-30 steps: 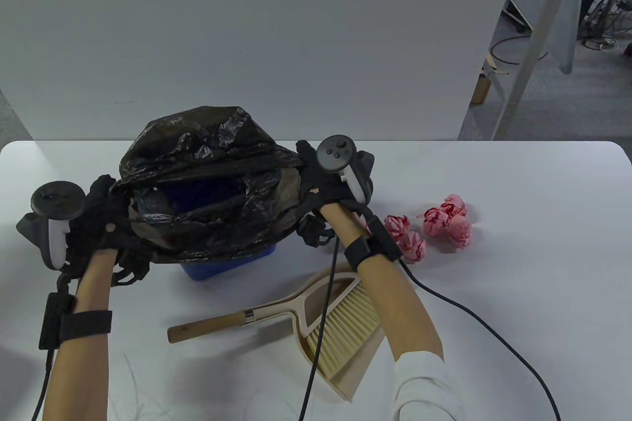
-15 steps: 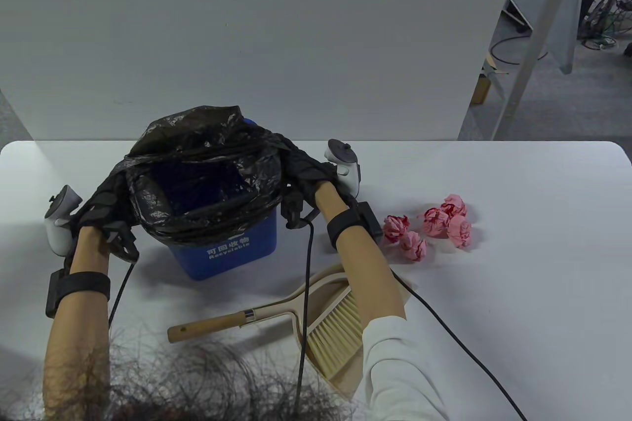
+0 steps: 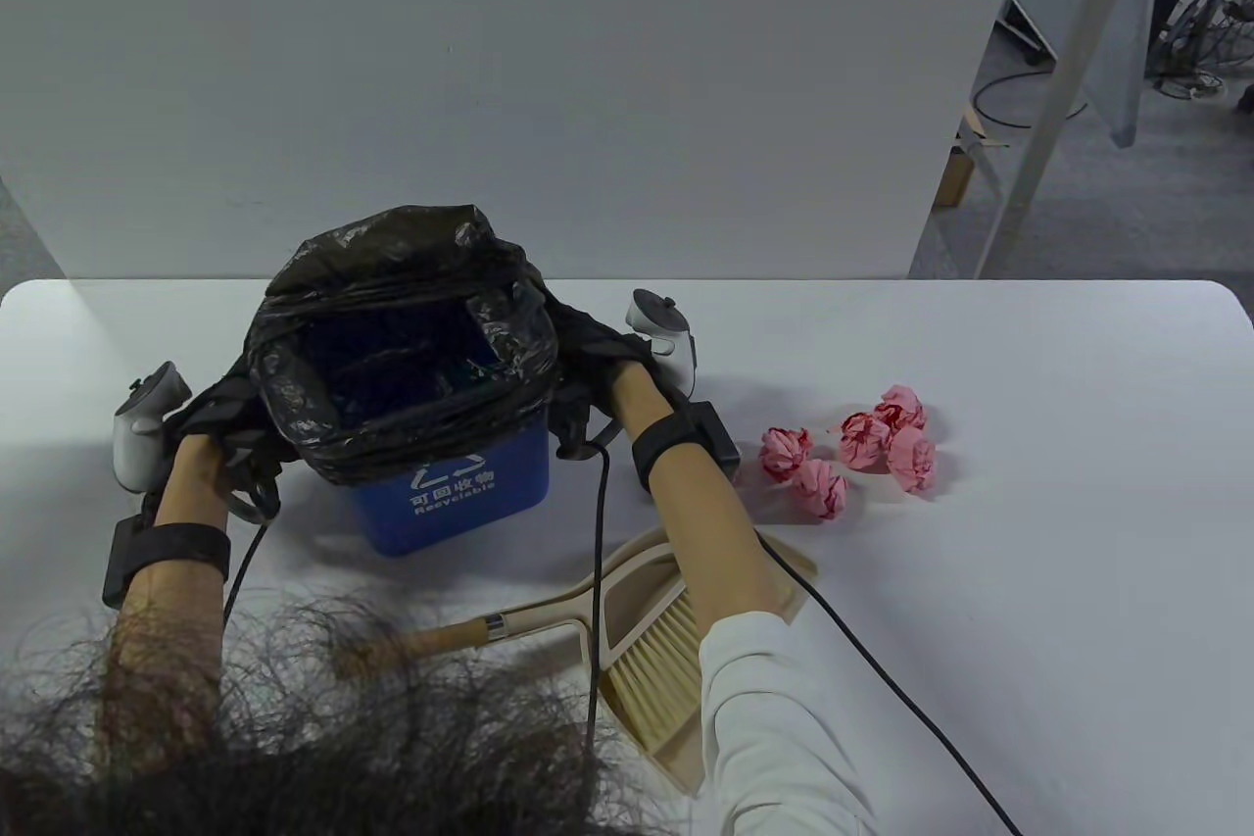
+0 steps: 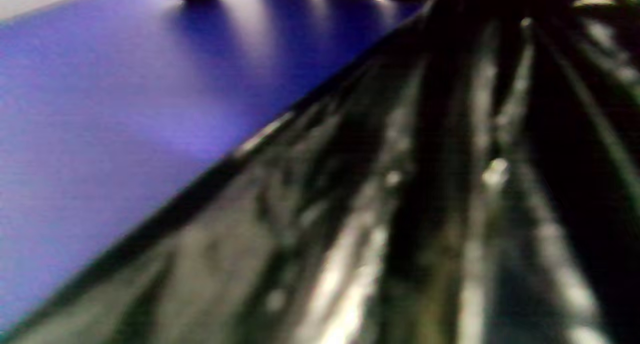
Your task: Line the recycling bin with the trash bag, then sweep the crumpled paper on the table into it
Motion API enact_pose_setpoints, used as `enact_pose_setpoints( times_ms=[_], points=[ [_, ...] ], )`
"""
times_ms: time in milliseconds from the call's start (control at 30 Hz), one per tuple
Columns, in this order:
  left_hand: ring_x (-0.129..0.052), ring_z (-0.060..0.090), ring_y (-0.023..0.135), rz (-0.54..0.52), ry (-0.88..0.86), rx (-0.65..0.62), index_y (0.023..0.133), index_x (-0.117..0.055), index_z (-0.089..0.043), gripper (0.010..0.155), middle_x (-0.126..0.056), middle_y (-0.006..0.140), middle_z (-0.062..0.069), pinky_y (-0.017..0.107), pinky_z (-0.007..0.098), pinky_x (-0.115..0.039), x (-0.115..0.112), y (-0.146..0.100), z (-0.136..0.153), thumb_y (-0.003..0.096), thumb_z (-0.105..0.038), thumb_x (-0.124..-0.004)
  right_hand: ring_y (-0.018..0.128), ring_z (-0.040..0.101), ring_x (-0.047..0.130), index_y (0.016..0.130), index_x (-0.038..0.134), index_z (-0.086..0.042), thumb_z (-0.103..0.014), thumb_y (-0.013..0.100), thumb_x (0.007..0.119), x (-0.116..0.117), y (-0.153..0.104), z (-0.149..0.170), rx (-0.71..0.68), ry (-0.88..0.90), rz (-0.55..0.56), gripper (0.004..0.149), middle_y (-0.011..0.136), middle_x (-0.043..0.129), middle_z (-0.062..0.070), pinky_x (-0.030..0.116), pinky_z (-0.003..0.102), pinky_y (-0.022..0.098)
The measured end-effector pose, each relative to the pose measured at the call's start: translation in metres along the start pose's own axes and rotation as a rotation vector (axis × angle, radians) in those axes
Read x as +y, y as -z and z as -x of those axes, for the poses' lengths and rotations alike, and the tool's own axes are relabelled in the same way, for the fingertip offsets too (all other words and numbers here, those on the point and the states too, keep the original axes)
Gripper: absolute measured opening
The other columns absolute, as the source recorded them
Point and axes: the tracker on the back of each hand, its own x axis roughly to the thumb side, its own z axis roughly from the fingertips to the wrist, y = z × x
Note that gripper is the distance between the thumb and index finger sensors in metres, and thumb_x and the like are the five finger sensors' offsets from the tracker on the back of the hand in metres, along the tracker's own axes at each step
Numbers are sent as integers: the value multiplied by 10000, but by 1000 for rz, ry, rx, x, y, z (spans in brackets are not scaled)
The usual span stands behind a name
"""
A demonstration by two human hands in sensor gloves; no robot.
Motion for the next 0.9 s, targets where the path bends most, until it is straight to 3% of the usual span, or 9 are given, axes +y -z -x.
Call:
enact_pose_setpoints(
  times_ms=[167, 400, 900],
  points=[
    [-439, 379, 1201, -81, 49, 73, 1161, -594, -351, 582, -515, 1275, 4, 753, 661, -597, -1, 2, 2, 650, -624, -533, 981, 448, 600, 1133, 544, -301, -501, 653, 521, -2, 1, -1, 60, -29, 26, 520, 1183, 632, 53, 462, 698, 679],
    [-450, 410, 1178, -99, 18, 66, 1155, -602, -331, 563, -513, 1270, 26, 744, 649, -625, 3, 1, 18, 654, -590, -597, 940, 503, 657, 1130, 543, -258, -459, 656, 539, -5, -4, 0, 121, -103, 92, 515, 1157, 660, 126, 512, 706, 657],
    [-492, 415, 1156, -146, 51, 107, 1160, -586, -291, 535, -517, 1259, 65, 734, 602, -675, 4, 4, 19, 667, -496, -576, 903, 468, 754, 1130, 526, -232, -421, 666, 523, -5, -9, -5, 215, -166, 107, 500, 1109, 715, 176, 610, 666, 639]
  ],
)
